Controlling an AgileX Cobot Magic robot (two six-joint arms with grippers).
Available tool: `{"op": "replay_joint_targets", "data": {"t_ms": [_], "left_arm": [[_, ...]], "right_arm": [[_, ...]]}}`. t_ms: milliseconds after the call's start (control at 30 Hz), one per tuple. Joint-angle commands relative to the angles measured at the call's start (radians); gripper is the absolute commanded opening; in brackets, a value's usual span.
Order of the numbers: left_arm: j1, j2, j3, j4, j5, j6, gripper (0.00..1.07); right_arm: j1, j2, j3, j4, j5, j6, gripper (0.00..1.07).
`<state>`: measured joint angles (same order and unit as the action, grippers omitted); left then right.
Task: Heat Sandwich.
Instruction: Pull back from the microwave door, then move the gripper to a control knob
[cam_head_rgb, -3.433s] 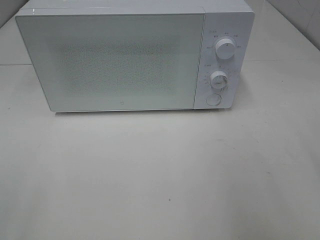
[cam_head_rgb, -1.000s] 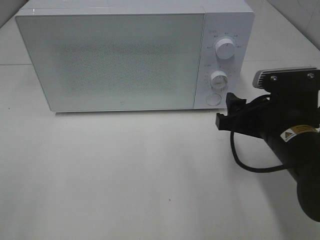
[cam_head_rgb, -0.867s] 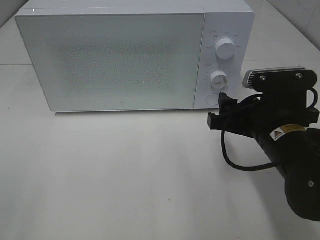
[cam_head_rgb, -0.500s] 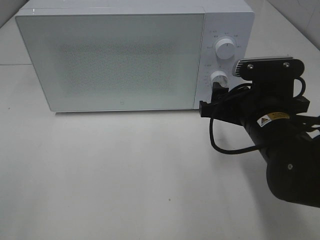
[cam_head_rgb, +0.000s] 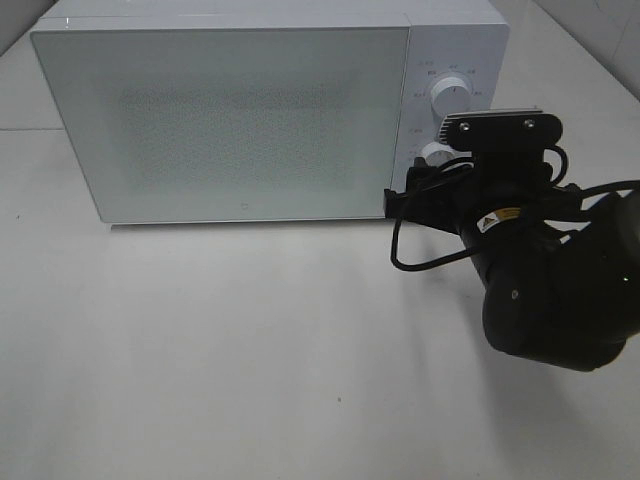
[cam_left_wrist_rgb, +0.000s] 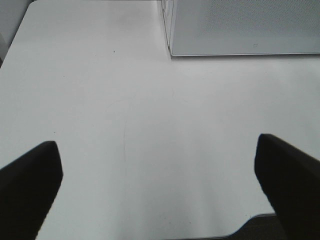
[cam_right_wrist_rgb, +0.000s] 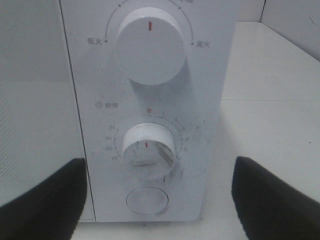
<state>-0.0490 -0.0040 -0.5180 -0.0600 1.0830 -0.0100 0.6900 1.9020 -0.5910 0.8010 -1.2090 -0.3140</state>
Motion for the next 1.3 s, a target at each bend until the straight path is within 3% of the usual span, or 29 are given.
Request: {"op": "replay_joint_targets", "data": {"t_ms": [33,467,800,967,1067,1133,1167,1200,1300], "left_arm": [[0.004,-0.017,0.001,-0.009,-0.013,0.000,1.01],[0.004,-0.017,0.001,-0.009,-0.013,0.000,1.01],[0.004,-0.017,0.001,-0.009,-0.013,0.000,1.01],[0.004,-0.017,0.001,-0.009,-0.013,0.000,1.01],[0.004,-0.017,0.001,-0.009,-0.013,0.000,1.01],[0.004,-0.017,0.001,-0.009,-0.013,0.000,1.01],[0.004,-0.017,0.001,-0.009,-0.013,0.000,1.01],[0.004,-0.017,0.001,-0.009,-0.013,0.000,1.01],[0.004,-0.017,0.001,-0.009,-0.013,0.000,1.01]], "right_arm": [[-0.015,0.024,-0.040,-0.021,-0.021,0.009,0.76],[-0.101,0.116,-0.153,-0.120,0.059,0.017,0.76],[-0.105,0.122,-0.161,-0.122,0.069,0.020,0.76],[-0.105,0.122,-0.161,-0.122,0.086,0.024,0.67],[-0.105,0.122,-0.161,-0.121,0.085,0.048,0.46],[-0.105,0.122,-0.161,-0.121,0.085,0.049,0.40],[-0.105,0.122,-0.161,-0.121,0.081,0.049,0.27],[-0.105,0.122,-0.161,-0.121,0.080,0.049,0.21],[-0.105,0.122,-0.161,-0.120,0.075,0.049,0.10]]}}
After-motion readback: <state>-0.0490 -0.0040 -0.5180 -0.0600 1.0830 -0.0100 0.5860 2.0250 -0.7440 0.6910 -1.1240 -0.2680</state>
